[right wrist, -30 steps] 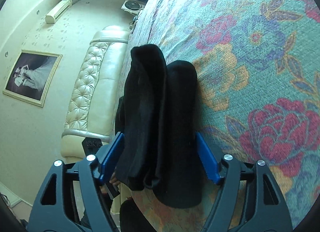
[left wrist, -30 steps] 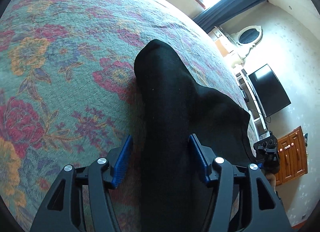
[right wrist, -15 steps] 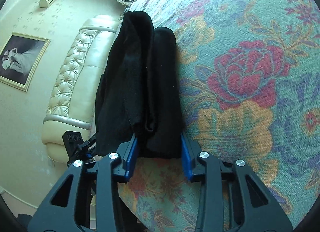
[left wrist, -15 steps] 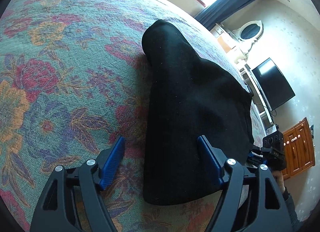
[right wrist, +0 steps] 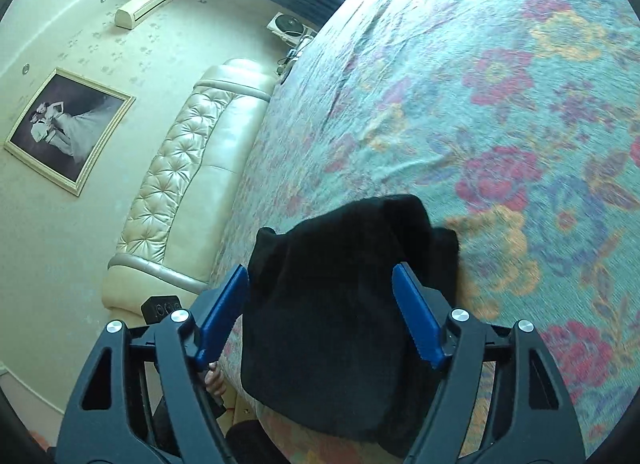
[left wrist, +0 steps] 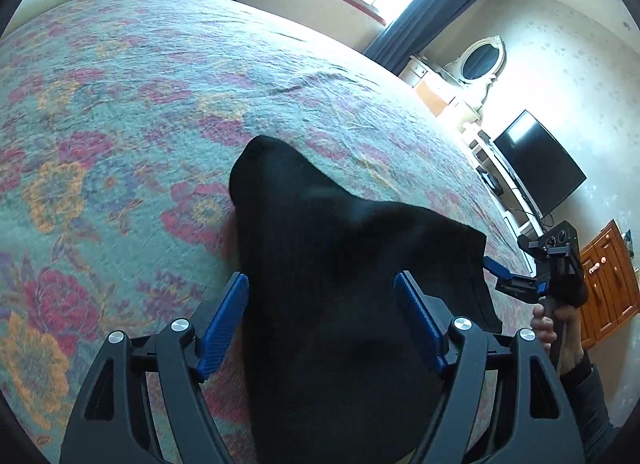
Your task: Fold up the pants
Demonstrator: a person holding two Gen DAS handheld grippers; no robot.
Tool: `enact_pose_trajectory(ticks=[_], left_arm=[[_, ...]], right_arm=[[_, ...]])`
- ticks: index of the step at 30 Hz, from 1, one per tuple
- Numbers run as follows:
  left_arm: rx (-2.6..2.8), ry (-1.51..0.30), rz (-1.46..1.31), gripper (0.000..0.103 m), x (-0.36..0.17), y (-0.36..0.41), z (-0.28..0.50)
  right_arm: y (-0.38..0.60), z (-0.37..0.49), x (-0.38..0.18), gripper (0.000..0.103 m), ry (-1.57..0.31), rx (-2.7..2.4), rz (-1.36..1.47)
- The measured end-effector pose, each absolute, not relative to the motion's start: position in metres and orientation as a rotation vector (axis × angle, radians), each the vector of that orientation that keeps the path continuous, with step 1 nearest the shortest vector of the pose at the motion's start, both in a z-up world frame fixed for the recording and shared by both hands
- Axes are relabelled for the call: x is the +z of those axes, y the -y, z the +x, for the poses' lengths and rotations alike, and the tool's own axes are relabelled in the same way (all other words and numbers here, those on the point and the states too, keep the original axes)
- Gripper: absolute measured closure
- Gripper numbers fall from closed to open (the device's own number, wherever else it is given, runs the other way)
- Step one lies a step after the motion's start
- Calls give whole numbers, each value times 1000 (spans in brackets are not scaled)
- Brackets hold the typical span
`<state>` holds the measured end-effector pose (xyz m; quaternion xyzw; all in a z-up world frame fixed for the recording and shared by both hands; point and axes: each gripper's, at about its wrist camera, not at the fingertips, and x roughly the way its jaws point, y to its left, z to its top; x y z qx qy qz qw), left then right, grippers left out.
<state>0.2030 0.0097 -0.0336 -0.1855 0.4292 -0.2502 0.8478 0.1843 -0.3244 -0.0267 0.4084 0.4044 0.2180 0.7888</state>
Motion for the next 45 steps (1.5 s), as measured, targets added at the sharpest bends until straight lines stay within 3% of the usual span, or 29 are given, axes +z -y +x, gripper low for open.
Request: enact_pose_trajectory(ticks=[4, 7, 8, 9, 10, 11, 13, 14, 15, 16, 23, 31, 45], left_arm=[[-509, -925, -379, 20, -44, 4, 231], [-472, -989, -331, 20, -65, 8, 242], [-454, -1012, -303, 20, -72, 9, 245], [-429, -1052, -277, 18, -81, 9, 246], [-437, -1053, -298, 18, -87, 6, 244], [-440, -1025, -322, 18, -85, 1, 240], [-421, -1006, -359, 18, -82, -7, 231], [-406, -1004, -371, 18, -80, -11, 227], [-389, -996, -380, 18, -79, -15, 221], [-374, -987, -387, 18, -76, -19, 214], [-289, -961, -315, 18, -61, -24, 159], [-225, -971, -287, 18, -56, -15, 103], [-241, -940, -136, 17, -47, 32, 17]], right_arm=[[316, 214, -41, 32, -862, 454, 936], [335, 215, -76, 68, -881, 389, 1060], [341, 213, -87, 87, -883, 380, 1100], [345, 210, -96, 96, -883, 381, 1140], [349, 206, -102, 96, -872, 392, 1180], [352, 200, -105, 95, -858, 400, 1216], [355, 189, -102, 83, -835, 409, 1237], [356, 182, -97, 64, -816, 416, 1231], [358, 174, -92, 30, -805, 405, 1219], [360, 165, -87, 27, -820, 360, 1190], [348, 102, -67, 21, -893, 223, 936], [324, 32, -71, 16, -898, 146, 829], [233, -18, -55, 10, -978, -70, 381]])
